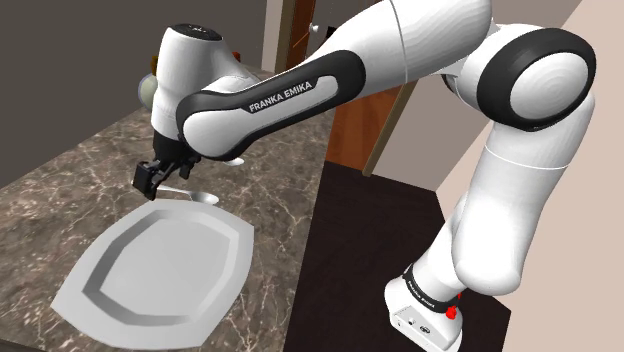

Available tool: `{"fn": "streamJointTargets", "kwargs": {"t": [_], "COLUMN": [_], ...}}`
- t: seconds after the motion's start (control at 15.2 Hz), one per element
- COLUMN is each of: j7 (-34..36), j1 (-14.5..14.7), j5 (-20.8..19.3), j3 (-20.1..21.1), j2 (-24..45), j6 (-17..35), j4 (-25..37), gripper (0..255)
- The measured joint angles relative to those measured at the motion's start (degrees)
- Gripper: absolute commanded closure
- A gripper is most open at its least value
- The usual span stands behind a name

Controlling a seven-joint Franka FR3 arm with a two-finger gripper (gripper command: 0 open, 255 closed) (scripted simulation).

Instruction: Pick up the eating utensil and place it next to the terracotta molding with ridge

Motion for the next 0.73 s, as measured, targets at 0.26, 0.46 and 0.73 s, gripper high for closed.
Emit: {"fn": "streamJointTargets", "kwargs": {"t": [0.26, 0.46, 0.73], "j7": [0.01, 0.01, 0.01], "j1": [0.01, 0.01, 0.01], "j5": [-0.01, -0.01, -0.01], "j3": [0.00, 0.00, 0.00], "j2": [0.02, 0.02, 0.02], "j6": [0.03, 0.03, 0.03], "j4": [-0.01, -0.01, -0.01], "gripper": [255, 255, 255]}}
